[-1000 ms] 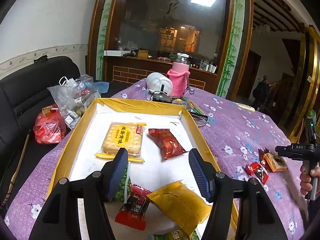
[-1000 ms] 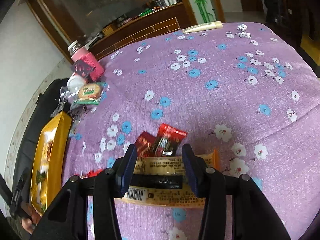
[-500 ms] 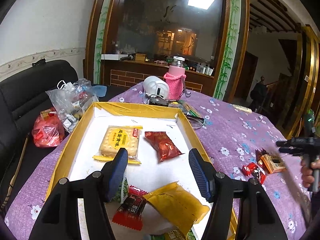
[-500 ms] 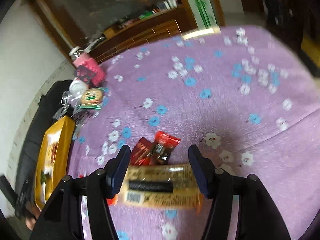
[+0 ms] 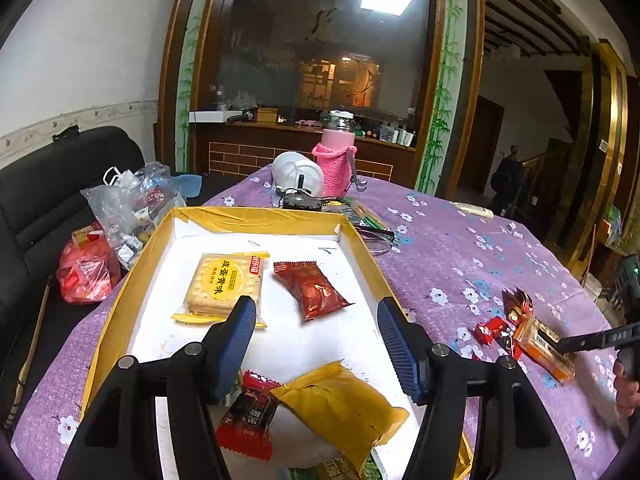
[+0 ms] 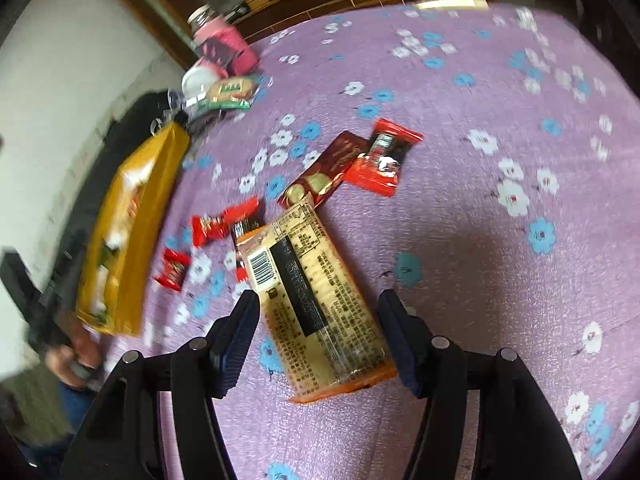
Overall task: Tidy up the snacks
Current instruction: 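Grasp and lift the orange-labelled cracker pack with the right tool while the left tool approaches red candies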
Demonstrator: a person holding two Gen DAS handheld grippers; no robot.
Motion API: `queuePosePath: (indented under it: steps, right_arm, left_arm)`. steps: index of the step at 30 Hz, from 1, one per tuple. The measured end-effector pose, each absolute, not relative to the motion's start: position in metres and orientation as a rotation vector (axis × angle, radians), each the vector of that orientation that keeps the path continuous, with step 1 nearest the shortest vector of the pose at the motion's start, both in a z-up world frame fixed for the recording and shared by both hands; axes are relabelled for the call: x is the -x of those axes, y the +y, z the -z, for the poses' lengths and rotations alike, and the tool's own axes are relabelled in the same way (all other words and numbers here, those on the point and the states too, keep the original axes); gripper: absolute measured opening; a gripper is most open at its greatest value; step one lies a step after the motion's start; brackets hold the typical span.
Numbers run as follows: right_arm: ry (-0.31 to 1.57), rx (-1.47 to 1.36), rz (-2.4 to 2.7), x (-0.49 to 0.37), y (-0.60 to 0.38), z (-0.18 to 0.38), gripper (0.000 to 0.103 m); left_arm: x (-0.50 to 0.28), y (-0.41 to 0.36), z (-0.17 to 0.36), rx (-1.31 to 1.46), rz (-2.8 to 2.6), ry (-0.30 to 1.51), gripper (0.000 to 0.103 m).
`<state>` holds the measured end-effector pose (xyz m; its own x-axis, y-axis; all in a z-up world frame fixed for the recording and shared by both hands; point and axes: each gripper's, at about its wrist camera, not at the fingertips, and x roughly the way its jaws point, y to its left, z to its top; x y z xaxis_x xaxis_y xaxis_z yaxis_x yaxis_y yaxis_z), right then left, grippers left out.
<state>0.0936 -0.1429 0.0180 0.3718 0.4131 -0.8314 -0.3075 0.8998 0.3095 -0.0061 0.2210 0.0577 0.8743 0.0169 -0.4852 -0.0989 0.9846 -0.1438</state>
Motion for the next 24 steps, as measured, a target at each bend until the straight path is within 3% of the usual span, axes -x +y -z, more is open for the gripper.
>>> queuePosePath:
  steps: [6,9,12,14,24]
  right_arm:
    - [1.028,0.297,-0.416,-0.074,-0.086,-0.008,0.067]
    - [0.962,0.350,-0.407,-0.063,-0.084,-0.009,0.069]
    - [0.957,0.266,-0.385,-0.070,-0.100,-0.009,0.059]
    - [0.960,0.214,-0.357,-0.075,-0.112,-0.011,0.057]
    - [0.935,-0.208,-0.304,-0.095,-0.184,-0.027,0.054]
  left_arm:
    - [0.008,0.218,-0.060,0.168,-0.014,0.510,0.067]
    - [0.010,0.206,-0.068,0.160,0.031,0.528,0.067]
    - [0.010,0.185,-0.080,0.152,0.129,0.564,0.067]
    - [0.006,0.163,-0.088,0.137,0.189,0.609,0.071]
    - [-0.058,0.051,-0.072,0.203,0.385,0.940,0.068]
